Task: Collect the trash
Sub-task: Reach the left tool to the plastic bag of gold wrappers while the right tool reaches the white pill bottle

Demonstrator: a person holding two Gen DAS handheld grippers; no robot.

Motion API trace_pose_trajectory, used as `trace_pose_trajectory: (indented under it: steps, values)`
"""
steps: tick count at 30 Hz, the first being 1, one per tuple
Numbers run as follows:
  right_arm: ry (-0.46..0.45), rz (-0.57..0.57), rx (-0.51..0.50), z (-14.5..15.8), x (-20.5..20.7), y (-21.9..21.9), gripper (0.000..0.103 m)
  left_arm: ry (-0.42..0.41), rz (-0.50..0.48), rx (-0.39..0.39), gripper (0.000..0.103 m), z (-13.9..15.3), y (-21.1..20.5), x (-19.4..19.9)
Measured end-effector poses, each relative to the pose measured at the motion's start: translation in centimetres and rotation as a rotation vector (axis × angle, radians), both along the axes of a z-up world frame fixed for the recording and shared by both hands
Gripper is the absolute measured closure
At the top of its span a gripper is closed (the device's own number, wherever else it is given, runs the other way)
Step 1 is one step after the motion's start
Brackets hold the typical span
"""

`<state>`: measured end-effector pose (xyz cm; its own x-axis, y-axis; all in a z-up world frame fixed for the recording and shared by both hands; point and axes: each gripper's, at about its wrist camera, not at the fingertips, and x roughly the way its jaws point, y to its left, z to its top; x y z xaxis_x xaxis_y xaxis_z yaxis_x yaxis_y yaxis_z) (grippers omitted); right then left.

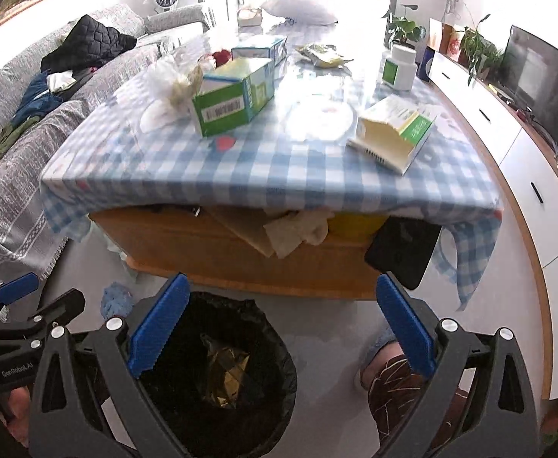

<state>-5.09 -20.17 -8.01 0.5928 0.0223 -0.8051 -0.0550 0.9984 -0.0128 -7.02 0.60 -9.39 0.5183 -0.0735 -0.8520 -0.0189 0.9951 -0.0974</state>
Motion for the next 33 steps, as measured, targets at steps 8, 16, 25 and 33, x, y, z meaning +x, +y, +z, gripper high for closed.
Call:
trace_pose_trajectory:
  steps: [8, 16, 25, 33]
  values:
    - [-0.019, -0.019, 0.009, 1.4, 2.0, -0.9, 0.009, -0.028, -0.016, 0.026, 0.006, 1.9, -1.1, 2.3]
    - [-0.042, -0.043, 0.01, 3.6, 5.2, -2.7, 0.009, -0.025, -0.025, 0.03, 0.006, 3.6, -1.2, 5.9]
    - [-0.066, -0.068, 0.011, 5.7, 9.2, -4.7, 0.009, -0.063, -0.058, 0.092, 0.006, 6.1, -1.7, 10.3]
    - [-0.103, -0.108, 0.013, 8.3, 14.0, -7.5, 0.009, -0.063, -0.07, 0.096, 0.006, 7.3, -2.5, 14.7]
